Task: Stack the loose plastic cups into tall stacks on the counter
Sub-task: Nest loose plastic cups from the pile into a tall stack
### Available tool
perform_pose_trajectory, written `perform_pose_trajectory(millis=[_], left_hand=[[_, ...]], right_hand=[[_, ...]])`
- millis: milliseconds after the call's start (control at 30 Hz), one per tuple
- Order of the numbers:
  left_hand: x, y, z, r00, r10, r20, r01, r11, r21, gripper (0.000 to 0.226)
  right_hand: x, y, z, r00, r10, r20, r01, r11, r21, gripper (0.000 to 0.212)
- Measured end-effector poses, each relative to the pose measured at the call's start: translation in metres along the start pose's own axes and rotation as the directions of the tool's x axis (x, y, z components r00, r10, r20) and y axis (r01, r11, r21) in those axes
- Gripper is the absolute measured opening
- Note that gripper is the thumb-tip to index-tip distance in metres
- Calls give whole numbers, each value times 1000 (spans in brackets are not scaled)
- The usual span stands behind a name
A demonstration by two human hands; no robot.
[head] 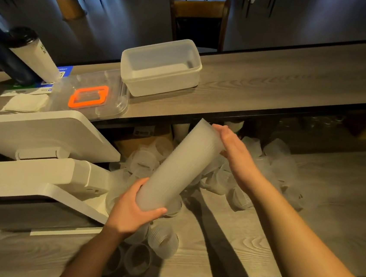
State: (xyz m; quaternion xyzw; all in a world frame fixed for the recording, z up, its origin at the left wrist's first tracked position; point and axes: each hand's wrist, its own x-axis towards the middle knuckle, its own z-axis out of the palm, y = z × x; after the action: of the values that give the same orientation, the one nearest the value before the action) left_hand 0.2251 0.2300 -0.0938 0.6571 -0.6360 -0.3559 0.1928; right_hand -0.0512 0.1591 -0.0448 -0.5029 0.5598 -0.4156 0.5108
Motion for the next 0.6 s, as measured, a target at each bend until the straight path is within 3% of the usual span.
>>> perform_pose_trajectory(millis=[133,267,433,533,600], left_hand=[[0,0,5,1000,3,28,-3,1000,-14,88],[2,9,13,999,7,36,-3,995,-97,86],[7,20,18,1000,-21,8,22,976,-217,92],[11,23,19,1000,-27,4,27,972,-235,87],[13,24,20,1000,-25,10,27,970,-241,84]], right_hand=[[-9,21,2,996,54,-74,-43,990,138,78],[-19,50,-6,934,99,-342,-41,984,173,73],[-27,90,-43,807,45,-588,-144,982,-122,68],[-27,116,-67,793,5,-609,-263,904,-336,78],[-24,129,-77,795,53,-604,-349,855,-385,88]])
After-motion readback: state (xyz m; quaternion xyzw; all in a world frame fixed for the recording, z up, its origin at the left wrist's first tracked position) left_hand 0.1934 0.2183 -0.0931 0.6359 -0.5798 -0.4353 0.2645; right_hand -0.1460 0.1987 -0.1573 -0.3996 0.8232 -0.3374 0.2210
